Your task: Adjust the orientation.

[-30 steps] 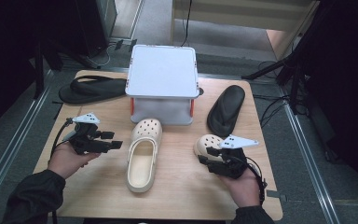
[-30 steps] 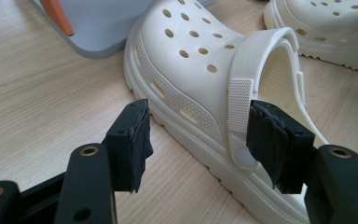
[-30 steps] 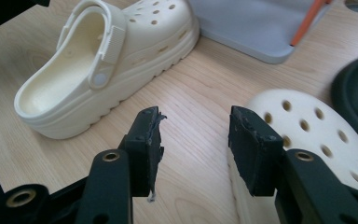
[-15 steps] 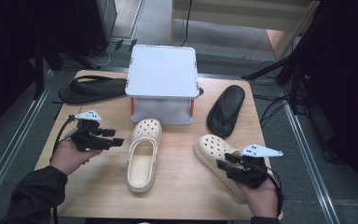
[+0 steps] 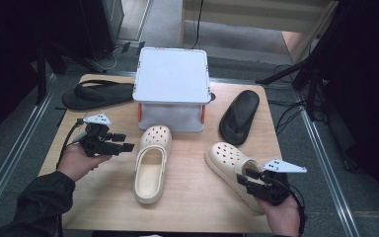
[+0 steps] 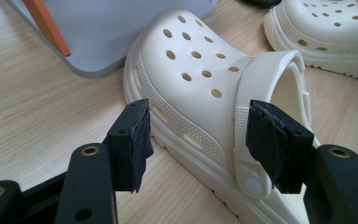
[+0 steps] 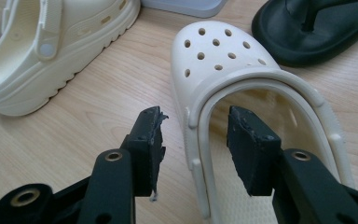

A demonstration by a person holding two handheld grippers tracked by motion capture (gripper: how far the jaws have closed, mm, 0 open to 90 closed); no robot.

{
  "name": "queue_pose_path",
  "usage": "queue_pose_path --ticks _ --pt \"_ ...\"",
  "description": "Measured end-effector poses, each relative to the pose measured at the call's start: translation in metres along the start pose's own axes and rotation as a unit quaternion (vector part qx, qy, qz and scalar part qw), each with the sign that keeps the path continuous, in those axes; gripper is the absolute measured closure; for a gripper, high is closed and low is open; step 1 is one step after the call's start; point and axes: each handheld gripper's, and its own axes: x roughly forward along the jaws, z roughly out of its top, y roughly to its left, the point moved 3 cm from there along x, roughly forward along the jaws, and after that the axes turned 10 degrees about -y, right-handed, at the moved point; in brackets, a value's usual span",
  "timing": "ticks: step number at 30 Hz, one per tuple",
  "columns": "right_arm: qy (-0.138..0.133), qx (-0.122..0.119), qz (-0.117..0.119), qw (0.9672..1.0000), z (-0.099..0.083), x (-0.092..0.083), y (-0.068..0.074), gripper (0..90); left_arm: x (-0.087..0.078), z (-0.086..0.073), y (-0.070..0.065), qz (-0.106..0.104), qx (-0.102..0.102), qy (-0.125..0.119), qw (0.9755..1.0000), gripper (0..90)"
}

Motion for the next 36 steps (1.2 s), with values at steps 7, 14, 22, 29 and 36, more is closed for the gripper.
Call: queue_pose_path --ticks 7,14,22,29,36 --pt "0.020 -0.001 0.004 0.9998 -0.001 0.017 -0.003 58.7 -0.002 0.001 -0.001 0.005 0.004 -0.011 0.9999 40.8" --pt "0.047 -0.012 0.013 0.9987 -0.001 0.032 -0.002 74.9 -0.004 -0.001 -0.001 0.006 0.006 -0.008 0.9999 40.8" --pt "0.053 -0.002 0.024 0.9983 0.002 0.034 -0.003 77.7 -0.004 -0.001 -0.001 0.007 0.008 -0.008 0.9999 40.8" --pt "0.050 -0.005 0.031 0.9982 0.006 0.034 0.002 77.7 -0.004 -0.001 -0.001 0.008 0.006 -0.014 0.9999 40.8" --pt "0.043 -0.016 0.036 0.9983 0.018 0.041 0.016 77.7 -0.005 -0.001 -0.002 0.008 0.008 -0.011 0.9999 40.8"
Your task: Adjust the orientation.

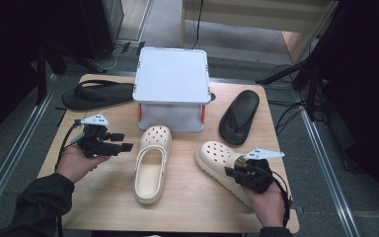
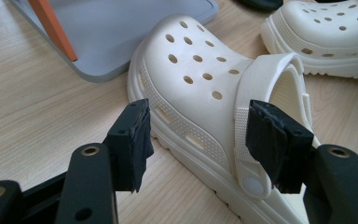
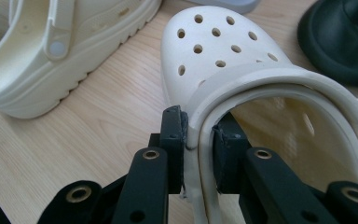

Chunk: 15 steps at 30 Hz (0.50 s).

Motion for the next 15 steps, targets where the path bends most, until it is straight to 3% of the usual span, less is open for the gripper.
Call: queue_pose_path --ticks 9,15 --pt "-0.003 0.001 0.011 0.9999 0.020 0.026 0.015 77.6 -0.003 -0.004 -0.003 0.001 0.000 -0.002 1.0000 40.7" --pt "-0.010 0.001 0.015 0.9998 0.034 0.041 0.018 77.6 -0.008 -0.007 -0.004 0.002 -0.003 -0.008 1.0000 40.8"
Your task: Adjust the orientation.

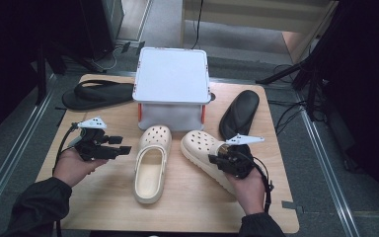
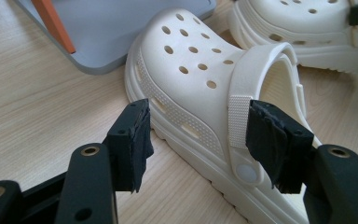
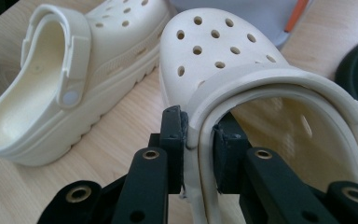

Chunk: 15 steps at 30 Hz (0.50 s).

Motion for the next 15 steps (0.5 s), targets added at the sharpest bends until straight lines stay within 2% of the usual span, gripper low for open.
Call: queue_pose_path --ticks 9,15 --pt "0.006 -0.005 -0.006 0.9999 0.012 0.023 0.000 77.5 -0.005 -0.005 -0.005 0.003 0.003 0.001 1.0000 40.8" --pt "0.016 -0.001 -0.006 0.9999 0.014 0.037 0.000 77.4 -0.006 -0.007 -0.008 -0.005 0.009 -0.002 1.0000 40.8"
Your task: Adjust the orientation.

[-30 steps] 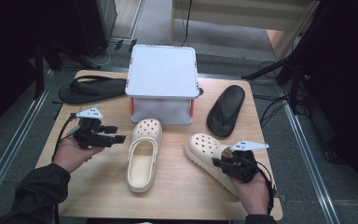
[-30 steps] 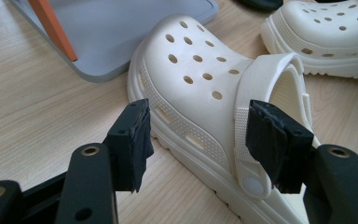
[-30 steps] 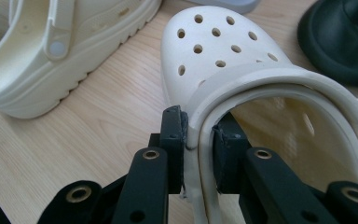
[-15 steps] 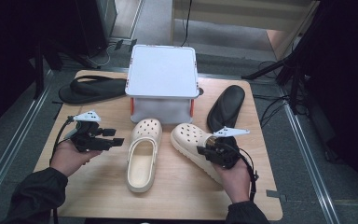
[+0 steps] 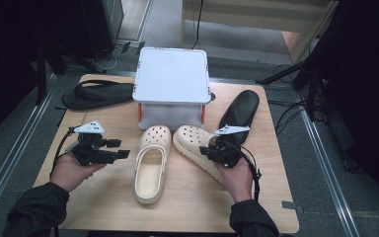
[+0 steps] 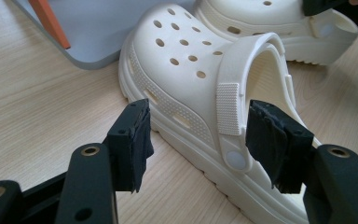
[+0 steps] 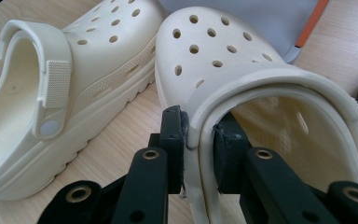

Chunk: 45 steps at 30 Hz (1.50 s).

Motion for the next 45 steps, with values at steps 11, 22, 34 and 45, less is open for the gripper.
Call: queue_pose_path --ticks 11,22,34,45 --pt "0.000 -0.001 -0.007 1.0000 0.001 0.000 0.004 77.4 0.000 0.000 0.000 -0.001 0.003 -0.002 1.0000 40.8" --pt "0.003 0.003 -0.018 0.9998 -0.006 0.005 0.007 77.0 0.002 0.000 -0.001 -0.003 0.005 0.002 1.0000 40.8" --pt "-0.009 0.006 -0.004 0.9999 -0.009 0.002 0.010 66.9 0.002 0.000 0.000 -0.003 0.005 0.001 1.0000 40.7" --pt "-0.031 -0.013 0.016 0.9993 -0.007 -0.039 0.007 89.0 0.003 0.002 0.001 -0.003 0.005 -0.001 1.0000 41.3"
